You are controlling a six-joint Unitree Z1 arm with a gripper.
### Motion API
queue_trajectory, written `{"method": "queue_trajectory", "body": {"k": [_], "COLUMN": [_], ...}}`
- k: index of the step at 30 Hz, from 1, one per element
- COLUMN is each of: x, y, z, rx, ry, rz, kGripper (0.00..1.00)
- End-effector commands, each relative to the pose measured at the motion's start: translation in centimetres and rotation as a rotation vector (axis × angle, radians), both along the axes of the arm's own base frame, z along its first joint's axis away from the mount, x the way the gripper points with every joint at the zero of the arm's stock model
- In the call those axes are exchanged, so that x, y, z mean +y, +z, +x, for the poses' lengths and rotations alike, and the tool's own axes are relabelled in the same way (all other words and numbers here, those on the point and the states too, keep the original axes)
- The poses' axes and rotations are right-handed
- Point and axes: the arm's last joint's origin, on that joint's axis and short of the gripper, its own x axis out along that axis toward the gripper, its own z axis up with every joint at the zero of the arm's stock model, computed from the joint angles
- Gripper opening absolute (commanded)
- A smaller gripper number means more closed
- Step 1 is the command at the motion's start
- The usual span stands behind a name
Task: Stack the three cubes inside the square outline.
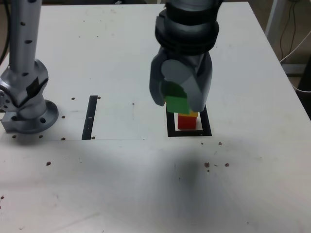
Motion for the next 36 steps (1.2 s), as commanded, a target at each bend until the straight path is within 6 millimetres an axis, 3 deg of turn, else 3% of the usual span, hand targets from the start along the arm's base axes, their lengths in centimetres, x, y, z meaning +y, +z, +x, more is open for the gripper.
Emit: {"method": "queue_trajectory", "body": {"k": [1, 15, 27, 36], "x": [0.7, 4.5, 6.2, 6.4], "y": [-0.1, -1.3, -2.2, -3.3], "z": [0.4, 2.4, 3.0, 3.7], "rx": [0.013, 0.040, 0.064, 0.081], "ry": [0.036, 0.171, 0.198, 0.197], "rz": [0.003, 0.007, 0.024, 0.031], "kGripper": [0.31, 0.31, 0.31, 0.31]}}
